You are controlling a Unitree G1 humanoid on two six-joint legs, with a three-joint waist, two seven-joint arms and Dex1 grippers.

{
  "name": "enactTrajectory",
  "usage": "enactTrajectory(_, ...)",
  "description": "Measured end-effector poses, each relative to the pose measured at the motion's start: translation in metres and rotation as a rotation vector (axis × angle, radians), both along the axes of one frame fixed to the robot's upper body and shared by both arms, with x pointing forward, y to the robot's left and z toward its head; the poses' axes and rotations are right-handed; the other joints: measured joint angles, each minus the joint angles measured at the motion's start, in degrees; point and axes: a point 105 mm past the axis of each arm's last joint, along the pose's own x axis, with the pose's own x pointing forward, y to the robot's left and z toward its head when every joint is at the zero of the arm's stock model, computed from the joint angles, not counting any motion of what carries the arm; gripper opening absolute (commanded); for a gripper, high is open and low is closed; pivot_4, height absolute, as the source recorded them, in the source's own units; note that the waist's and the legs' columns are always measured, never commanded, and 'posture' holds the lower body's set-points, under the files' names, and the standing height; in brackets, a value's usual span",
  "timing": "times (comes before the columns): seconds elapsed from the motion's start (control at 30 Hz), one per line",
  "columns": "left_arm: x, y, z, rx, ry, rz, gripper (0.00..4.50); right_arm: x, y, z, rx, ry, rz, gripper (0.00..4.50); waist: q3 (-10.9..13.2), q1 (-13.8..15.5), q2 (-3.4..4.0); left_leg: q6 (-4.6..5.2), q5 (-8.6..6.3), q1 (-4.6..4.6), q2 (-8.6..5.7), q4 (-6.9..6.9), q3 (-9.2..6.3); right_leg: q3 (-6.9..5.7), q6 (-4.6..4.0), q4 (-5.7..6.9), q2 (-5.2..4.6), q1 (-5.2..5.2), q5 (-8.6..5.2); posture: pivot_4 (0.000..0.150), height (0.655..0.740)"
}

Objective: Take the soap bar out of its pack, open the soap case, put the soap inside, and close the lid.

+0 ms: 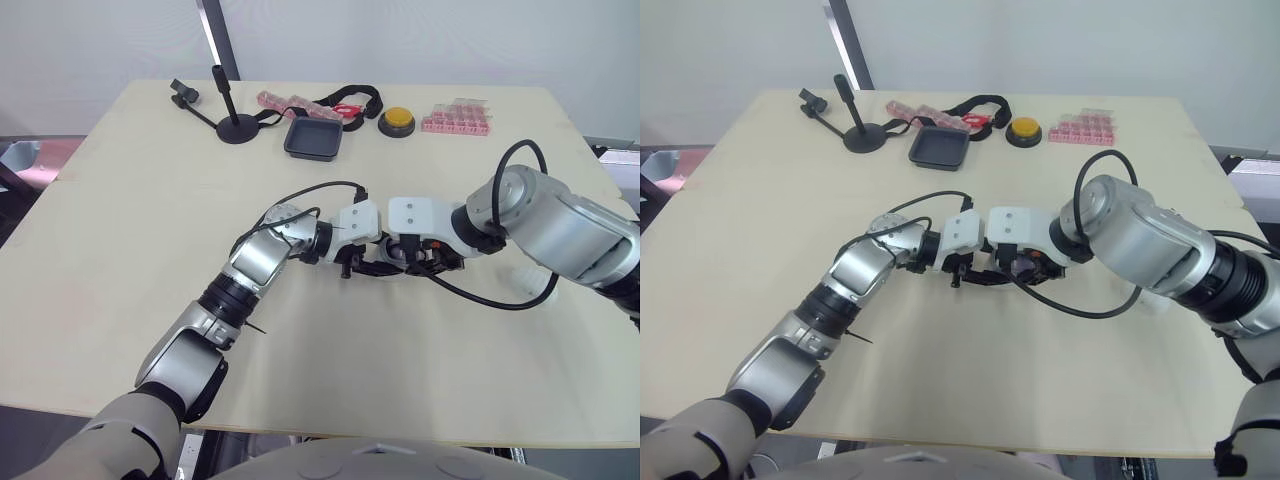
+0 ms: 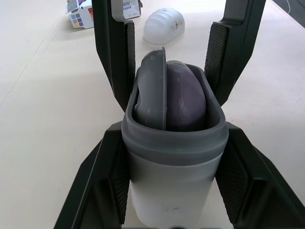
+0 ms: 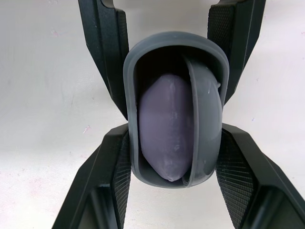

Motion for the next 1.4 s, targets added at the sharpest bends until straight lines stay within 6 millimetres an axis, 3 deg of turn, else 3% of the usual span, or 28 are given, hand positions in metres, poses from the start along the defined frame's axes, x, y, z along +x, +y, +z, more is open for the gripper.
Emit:
enactTrajectory(0.23,0.0,-0.001,0.0,-0.002,-0.001,-0.002,1.92,0.001,0.0,0.0,0.002,0.001,0.004,2.05,0.0,0.0,0.0,0.0,0.0,-0.01,0.0,0.01,0.01,0.01,0.0,-0.01,0.0,0.0,0.0,0.15,0.74)
enactTrajectory(0.3,0.0,-0.001,0.0,-0.002,-0.001,-0.002,1.92,0.001,0.0,0.0,0.003,0.004,0.003,3.02,0.0,0.0,0.0,0.0,0.0,-0.02,0.0,0.01,0.01,0.01,0.0,-0.01,0.0,0.0,0.0,0.15,0.74)
enactTrajectory(0.47,0.0,-0.001,0.0,-0.004,0.002,0.002,1.92,-0.001,0.002,0.004,0.04,0.025,-0.024,4.44,0.0,0.1,0.0,0.0,0.0,-0.04,0.0,0.05,-0.01,0.0,0.0,0.0,0.0,0.01,0.0,0.15,0.74)
enactTrajectory(0.7,-0.001,0.009,-0.001,-0.015,0.009,-0.016,1.92,0.003,-0.009,-0.006,0.14,0.05,-0.095,4.44,0.0,0.0,0.01,0.0,0.0,-0.17,0.0,0.07,0.15,0.25,-0.08,-0.24,0.06,-0.01,-0.05,0.15,0.74)
enactTrajectory(0.83,-0.003,0.024,-0.001,-0.081,0.047,-0.026,1.92,0.005,-0.013,-0.006,0.356,0.067,-0.152,4.44,0.0,0.5,0.01,0.03,-0.02,-0.33,0.08,0.22,0.12,0.22,-0.1,-0.53,0.08,0.07,-0.04,0.15,0.74)
enactTrajectory(1.07,-0.003,0.055,0.002,-0.229,0.056,0.0,1.92,-0.01,-0.044,-0.015,0.728,0.043,-0.225,4.44,0.0,1.6,0.02,0.03,-0.03,-0.44,0.04,0.15,0.09,0.07,-0.12,-0.78,0.02,0.12,-0.04,0.15,0.74)
enactTrajectory(1.17,-0.003,0.058,0.002,-0.275,0.071,0.015,1.92,-0.028,-0.042,-0.024,0.813,0.058,-0.17,4.44,0.0,1.5,0.02,0.04,-0.04,-0.5,0.05,0.19,0.04,-0.02,-0.11,-0.93,0.03,0.15,-0.04,0.15,0.74)
enactTrajectory(1.4,-0.007,0.06,-0.007,-0.292,0.098,0.027,1.92,-0.04,-0.031,-0.029,0.941,-0.057,-0.081,4.44,0.0,1.2,0.03,0.04,-0.04,-0.52,0.06,0.18,0.03,-0.18,-0.11,-1.09,-0.03,0.17,-0.04,0.15,0.74)
